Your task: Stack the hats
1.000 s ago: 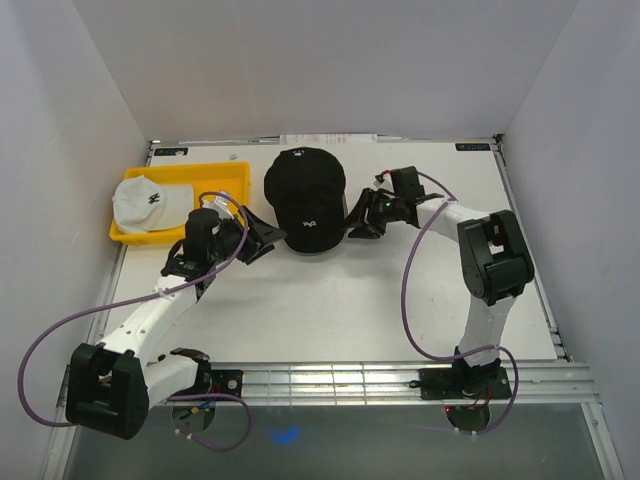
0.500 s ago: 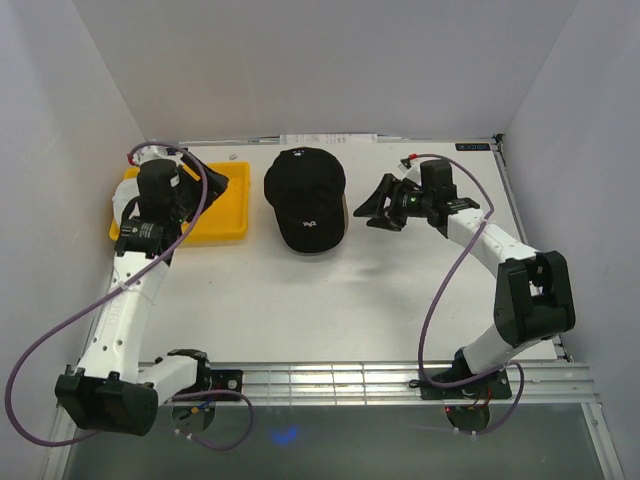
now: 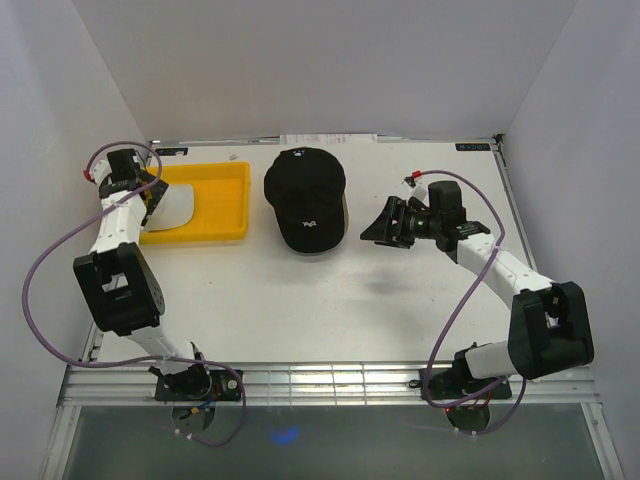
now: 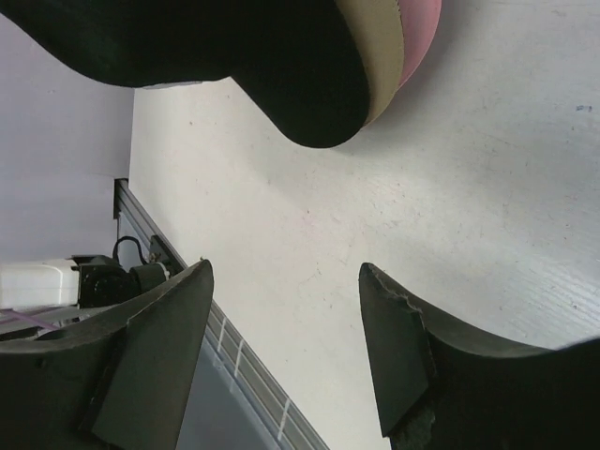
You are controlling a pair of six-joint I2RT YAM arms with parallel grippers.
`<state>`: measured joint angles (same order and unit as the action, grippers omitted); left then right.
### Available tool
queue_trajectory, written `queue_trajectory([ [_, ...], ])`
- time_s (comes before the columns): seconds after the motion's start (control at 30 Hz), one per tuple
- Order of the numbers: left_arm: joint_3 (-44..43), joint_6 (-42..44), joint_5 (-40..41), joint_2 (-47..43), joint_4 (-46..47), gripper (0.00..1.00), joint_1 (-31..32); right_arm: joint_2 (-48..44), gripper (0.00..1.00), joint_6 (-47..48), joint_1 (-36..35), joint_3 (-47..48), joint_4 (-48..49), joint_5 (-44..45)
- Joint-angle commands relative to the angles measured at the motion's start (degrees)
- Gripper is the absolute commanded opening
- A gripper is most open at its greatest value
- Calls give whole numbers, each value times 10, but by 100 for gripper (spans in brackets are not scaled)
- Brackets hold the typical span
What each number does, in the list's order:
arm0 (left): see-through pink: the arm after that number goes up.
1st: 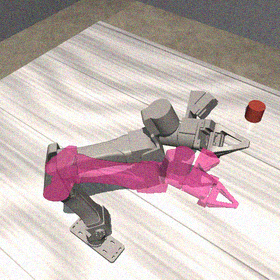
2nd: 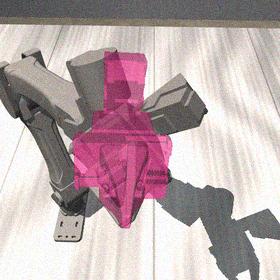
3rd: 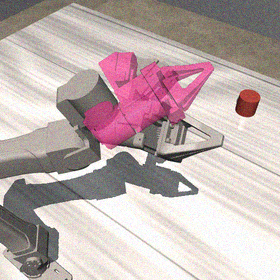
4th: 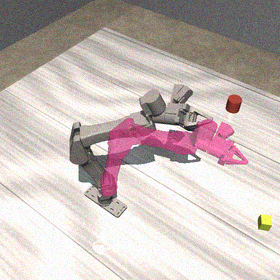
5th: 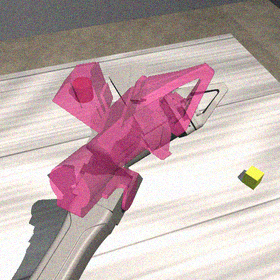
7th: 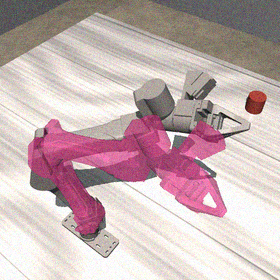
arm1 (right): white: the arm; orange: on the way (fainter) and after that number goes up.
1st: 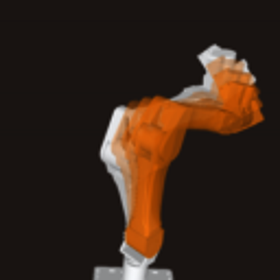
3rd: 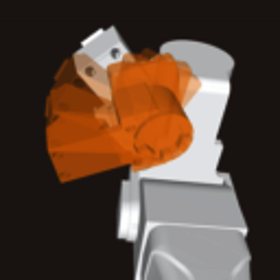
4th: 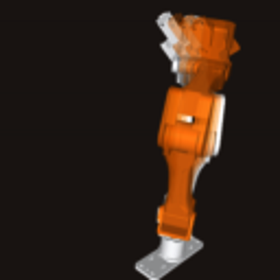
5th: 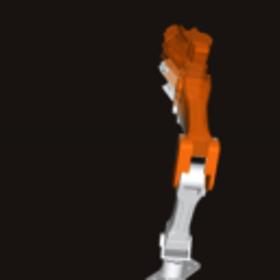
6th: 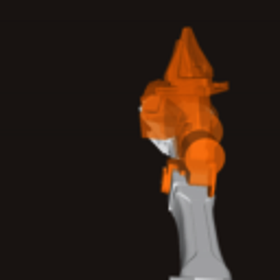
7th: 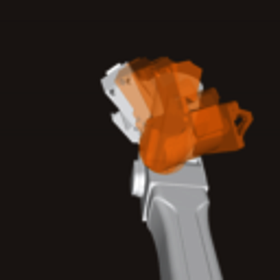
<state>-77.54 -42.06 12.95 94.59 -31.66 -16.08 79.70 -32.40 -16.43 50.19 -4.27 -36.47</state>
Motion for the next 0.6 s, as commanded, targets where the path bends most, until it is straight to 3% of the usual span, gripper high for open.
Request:
queue_trajectory([
  [0.0, -30, -7, 9, 21, 52, 86, -35, -24, 69, 43, -2, -16, 35, -11],
  [0.23, -67, 42, 17, 103, 81, 86, -56, -26, 69, 65, -4, -32, 61, -32],
  [0.57, -87, 33, 55, 143, 78, 83, -68, -17, 69, 62, -6, -54, 88, -42],
])
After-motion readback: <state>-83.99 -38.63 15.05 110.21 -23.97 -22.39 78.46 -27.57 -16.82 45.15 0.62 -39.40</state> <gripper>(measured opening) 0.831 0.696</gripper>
